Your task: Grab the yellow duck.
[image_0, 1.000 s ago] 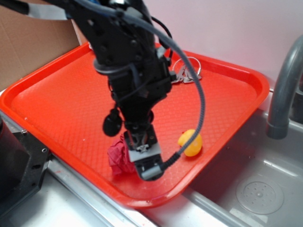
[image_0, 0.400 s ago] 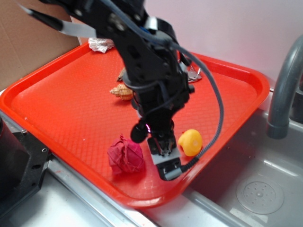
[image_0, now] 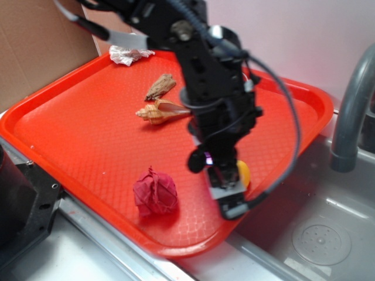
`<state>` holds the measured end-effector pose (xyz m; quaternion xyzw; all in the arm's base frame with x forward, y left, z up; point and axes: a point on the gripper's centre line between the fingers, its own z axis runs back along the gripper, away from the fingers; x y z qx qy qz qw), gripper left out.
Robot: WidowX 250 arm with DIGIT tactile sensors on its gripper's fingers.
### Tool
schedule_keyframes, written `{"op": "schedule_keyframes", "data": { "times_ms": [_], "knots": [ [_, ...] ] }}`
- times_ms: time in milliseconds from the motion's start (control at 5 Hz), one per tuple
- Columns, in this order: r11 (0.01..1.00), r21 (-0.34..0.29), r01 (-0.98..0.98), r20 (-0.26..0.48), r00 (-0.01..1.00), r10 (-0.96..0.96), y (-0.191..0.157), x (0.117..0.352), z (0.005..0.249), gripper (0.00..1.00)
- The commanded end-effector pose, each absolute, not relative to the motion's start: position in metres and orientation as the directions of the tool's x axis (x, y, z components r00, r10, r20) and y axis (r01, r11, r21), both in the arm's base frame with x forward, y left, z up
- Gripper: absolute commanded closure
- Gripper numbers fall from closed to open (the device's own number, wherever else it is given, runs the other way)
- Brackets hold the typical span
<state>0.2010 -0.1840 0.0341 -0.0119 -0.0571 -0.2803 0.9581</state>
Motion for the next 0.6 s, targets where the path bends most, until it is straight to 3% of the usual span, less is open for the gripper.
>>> {"op": "schedule_keyframes", "data": {
  "times_ms": [0, 400],
  "knots": [
    [0.844, -0.002, 0.536, 0.102, 0.84, -0.533, -0.195, 0.205, 0.024, 1.0],
    [0.862, -0.004, 0.507, 0.078, 0.859, -0.506, -0.168, 0.185, 0.034, 1.0]
  ]
}}
